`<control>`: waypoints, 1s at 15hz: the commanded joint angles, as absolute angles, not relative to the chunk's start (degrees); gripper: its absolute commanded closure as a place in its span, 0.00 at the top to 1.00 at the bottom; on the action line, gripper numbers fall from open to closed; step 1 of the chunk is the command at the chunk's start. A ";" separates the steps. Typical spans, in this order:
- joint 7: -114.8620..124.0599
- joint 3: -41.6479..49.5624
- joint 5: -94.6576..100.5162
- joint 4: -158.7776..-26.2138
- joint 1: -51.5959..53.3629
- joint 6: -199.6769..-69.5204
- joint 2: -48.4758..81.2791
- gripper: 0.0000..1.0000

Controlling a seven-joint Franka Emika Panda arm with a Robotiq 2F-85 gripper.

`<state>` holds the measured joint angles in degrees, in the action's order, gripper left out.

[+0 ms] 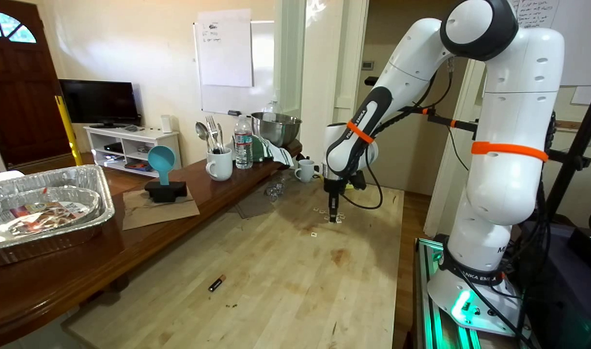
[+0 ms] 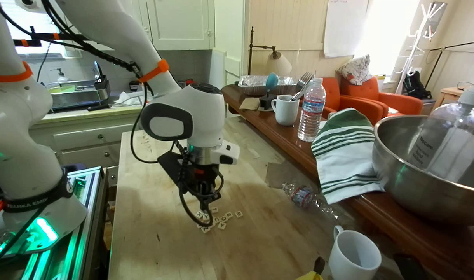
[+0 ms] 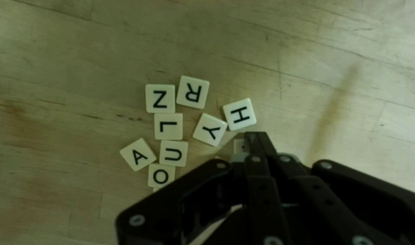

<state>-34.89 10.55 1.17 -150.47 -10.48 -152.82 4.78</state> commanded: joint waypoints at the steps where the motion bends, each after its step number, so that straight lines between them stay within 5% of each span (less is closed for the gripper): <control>1: -34.47 8.94 -0.58 -150.23 -10.71 -153.54 6.86 0.00; 15: -31.65 5.20 -5.72 -151.24 -9.46 -154.87 6.61 0.00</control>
<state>-32.65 6.34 -3.55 -150.47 -10.15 -152.88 4.78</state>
